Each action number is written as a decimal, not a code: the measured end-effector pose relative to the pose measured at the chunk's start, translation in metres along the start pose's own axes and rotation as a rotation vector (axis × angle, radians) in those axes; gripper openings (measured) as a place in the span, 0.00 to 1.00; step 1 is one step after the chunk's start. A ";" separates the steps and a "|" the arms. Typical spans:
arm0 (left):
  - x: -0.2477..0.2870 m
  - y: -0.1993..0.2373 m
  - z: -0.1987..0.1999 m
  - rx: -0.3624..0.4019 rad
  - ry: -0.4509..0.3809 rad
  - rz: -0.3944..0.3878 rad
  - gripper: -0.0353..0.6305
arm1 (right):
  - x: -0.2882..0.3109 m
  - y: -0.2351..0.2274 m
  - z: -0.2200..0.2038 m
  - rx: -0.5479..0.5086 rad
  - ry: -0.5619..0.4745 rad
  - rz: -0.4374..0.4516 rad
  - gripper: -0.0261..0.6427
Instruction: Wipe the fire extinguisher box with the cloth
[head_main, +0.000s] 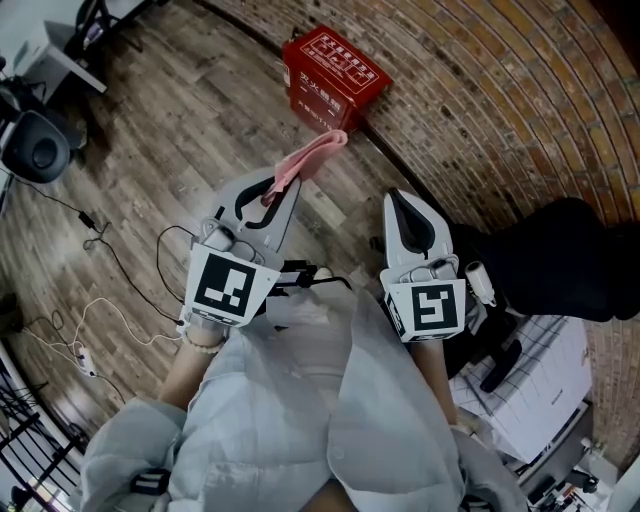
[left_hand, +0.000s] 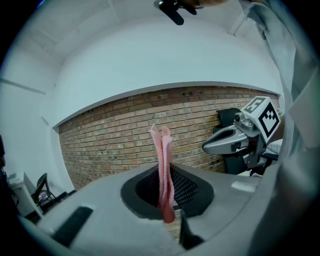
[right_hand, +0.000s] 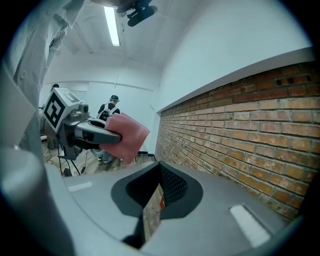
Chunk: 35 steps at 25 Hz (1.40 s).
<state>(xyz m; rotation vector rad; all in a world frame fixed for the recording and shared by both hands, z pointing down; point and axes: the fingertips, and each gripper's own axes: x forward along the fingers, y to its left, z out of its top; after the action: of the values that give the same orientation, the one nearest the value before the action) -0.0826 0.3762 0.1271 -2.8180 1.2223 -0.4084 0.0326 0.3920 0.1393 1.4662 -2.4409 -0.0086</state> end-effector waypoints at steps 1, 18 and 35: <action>-0.001 0.002 0.000 0.000 -0.004 0.000 0.07 | 0.001 0.001 0.001 -0.004 0.000 -0.002 0.05; -0.028 0.036 -0.007 0.022 -0.037 -0.001 0.07 | 0.017 0.041 0.011 -0.008 -0.017 -0.031 0.05; 0.066 0.101 -0.007 0.026 -0.011 0.077 0.07 | 0.120 -0.046 0.011 0.008 -0.039 0.014 0.05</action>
<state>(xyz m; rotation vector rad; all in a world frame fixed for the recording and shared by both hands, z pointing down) -0.1131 0.2596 0.1340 -2.7371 1.3085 -0.4019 0.0170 0.2647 0.1512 1.4654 -2.4846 -0.0248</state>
